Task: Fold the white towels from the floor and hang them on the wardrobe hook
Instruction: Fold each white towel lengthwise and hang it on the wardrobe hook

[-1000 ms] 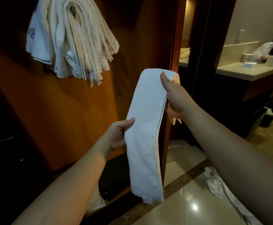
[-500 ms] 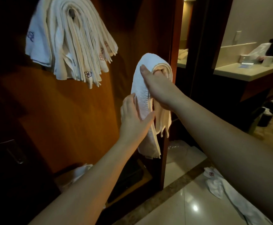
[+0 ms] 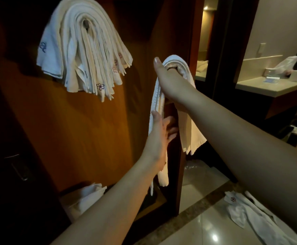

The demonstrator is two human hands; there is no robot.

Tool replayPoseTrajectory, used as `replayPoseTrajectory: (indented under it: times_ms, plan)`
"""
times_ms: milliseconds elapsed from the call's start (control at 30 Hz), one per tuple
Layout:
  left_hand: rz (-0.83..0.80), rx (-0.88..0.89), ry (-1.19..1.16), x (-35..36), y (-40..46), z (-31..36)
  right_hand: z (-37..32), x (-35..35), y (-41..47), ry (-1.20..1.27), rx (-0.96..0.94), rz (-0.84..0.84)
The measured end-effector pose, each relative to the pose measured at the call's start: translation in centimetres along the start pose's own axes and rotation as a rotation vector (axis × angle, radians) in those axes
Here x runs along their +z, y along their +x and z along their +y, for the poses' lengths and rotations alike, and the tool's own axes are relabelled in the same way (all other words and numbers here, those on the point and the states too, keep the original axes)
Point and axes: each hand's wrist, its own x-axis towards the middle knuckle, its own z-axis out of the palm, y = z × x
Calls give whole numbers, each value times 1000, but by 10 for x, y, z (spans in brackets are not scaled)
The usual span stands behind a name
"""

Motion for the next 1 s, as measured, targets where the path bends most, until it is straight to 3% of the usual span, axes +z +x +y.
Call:
replayPoseTrajectory:
  times_ms: [133, 267, 433, 567, 667, 867, 1000]
  plan:
    - [89, -131, -260, 17, 14, 3, -15, 1, 1, 26, -45, 29]
    - [243, -69, -598, 23, 34, 9, -24, -6, 1, 144, -40, 23]
    - [193, 36, -651, 23, 46, 25, -8, -28, 11, 168, -55, 66]
    - [520, 230, -653, -1, 55, 46, 23, -42, 22, 119, -60, 170]
    - [591, 247, -540, -19, 59, 60, 42, -44, 28, 88, -40, 225]
    - [574, 358, -148, -47, 57, 97, 57, -43, 54, 186, -18, 224]
    - [601, 337, 251, -78, 60, 123, 48, -33, 80, 300, 15, 155]
